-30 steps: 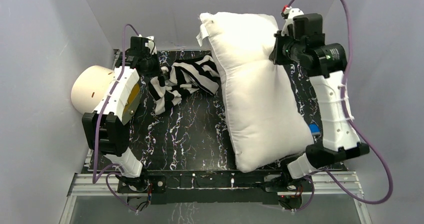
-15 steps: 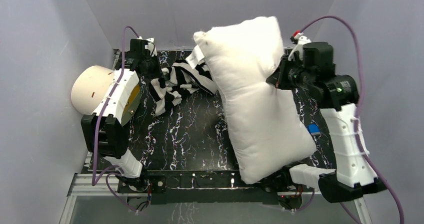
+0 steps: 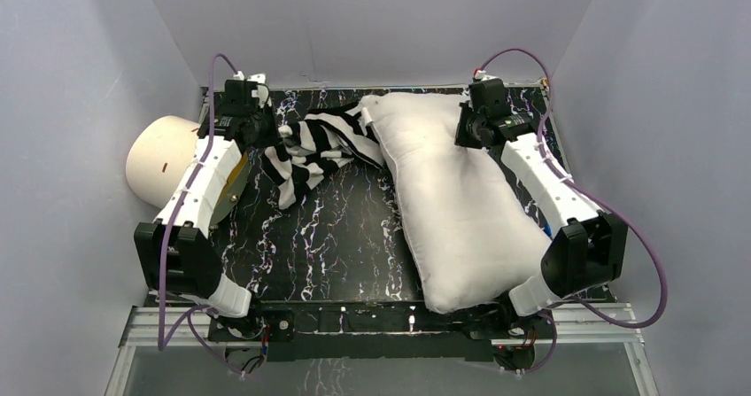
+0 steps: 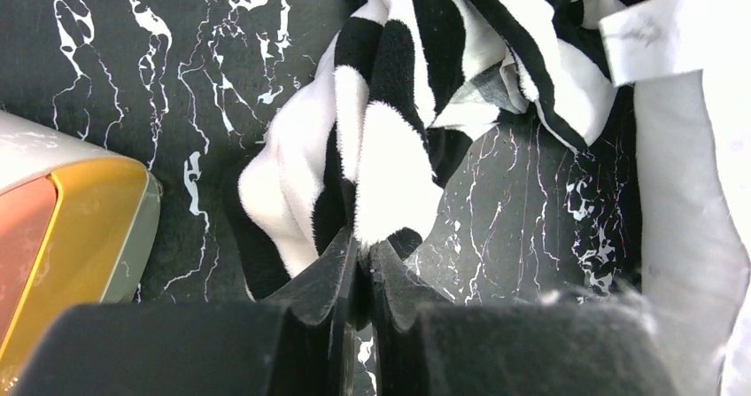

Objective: Put the pillow into the pillowcase
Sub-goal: Pick up the pillow at the center of the board.

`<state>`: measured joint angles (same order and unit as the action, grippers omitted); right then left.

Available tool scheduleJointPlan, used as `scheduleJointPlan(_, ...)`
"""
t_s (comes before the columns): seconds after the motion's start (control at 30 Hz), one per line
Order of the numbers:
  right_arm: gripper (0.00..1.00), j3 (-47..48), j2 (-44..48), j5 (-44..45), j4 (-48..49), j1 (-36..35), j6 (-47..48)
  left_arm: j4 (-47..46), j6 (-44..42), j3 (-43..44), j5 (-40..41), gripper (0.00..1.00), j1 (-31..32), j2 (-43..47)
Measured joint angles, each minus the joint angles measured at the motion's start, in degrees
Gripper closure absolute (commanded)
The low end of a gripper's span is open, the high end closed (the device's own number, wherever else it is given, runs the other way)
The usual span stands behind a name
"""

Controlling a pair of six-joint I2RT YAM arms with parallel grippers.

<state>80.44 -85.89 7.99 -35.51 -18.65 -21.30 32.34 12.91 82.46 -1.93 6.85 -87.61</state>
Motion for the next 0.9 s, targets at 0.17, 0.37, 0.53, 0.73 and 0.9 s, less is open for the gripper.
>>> scheduleJointPlan(0.17, 0.91, 0.0, -2.4, 6.5, 3.6, 0.0, -0.1, -1.1, 0.3, -2.4, 0.5, 1.0, 0.0, 2.5)
scheduleJointPlan(0.37, 0.36, 5.3, -8.3, 7.3, 1.8, -0.5, 2.0, -3.5, 1.9, -6.9, -0.1, 1.0, 0.0, 5.7)
scheduleJointPlan(0.53, 0.32, 18.3, -14.9, 6.6, 0.9, -5.9, 7.9, -4.1, 3.2, -9.6, -0.7, 1.0, 0.0, 6.7)
scheduleJointPlan(0.73, 0.38, 21.8, -19.0, 1.0, 8.8, -15.4, 18.0, -5.6, 4.2, -11.7, -1.8, 1.0, 0.0, 6.8)
scheduleJointPlan(0.9, 0.48, 16.1, -22.6, -9.2, 19.1, -18.8, 25.0, -6.6, 4.3, -13.7, -1.9, 1.0, 0.0, 8.2)
